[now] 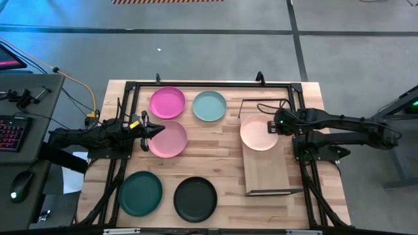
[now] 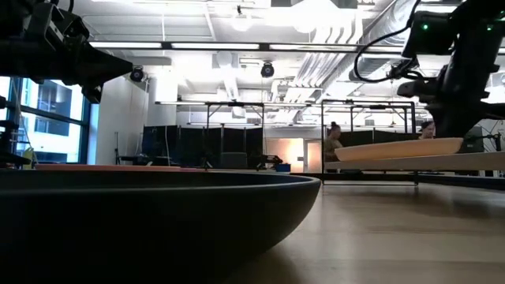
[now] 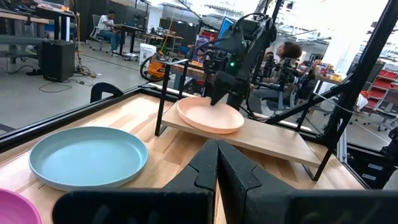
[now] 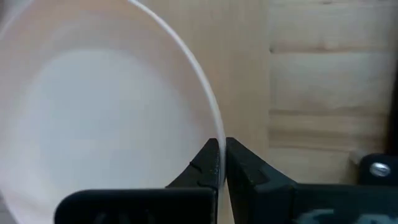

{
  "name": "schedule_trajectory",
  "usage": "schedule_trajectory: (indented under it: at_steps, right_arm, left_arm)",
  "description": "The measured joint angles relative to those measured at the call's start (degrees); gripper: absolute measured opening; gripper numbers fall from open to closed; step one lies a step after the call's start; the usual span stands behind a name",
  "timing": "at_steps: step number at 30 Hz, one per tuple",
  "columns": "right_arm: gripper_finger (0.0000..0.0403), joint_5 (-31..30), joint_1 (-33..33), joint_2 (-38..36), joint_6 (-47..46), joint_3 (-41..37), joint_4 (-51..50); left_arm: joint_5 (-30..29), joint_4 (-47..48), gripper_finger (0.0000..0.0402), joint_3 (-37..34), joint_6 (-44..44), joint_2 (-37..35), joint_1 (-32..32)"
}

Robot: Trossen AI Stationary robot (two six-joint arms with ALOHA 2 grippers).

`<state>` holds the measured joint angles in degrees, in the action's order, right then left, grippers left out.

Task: Place and stack plates onto a shelf
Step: Put the light orange plate on the shelf, then put the light pink plate on the shelf

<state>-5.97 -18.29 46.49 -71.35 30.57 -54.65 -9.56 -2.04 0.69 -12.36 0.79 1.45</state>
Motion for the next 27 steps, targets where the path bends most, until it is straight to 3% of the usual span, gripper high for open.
schedule_trajectory:
  at_steps: [18, 27]
  right_arm:
    - [0.0006, -2.0, -1.6, 0.7, 2.3, 1.0, -1.4]
    - [0.0096, -5.1, -1.6, 0.7, 6.0, 7.6, -9.7]
  left_arm:
    - [0.0, 0.0, 0.0, 0.0, 0.0, 0.0, 0.0]
    - [0.0, 0.0, 0.0, 0.0, 0.0, 0.0, 0.0]
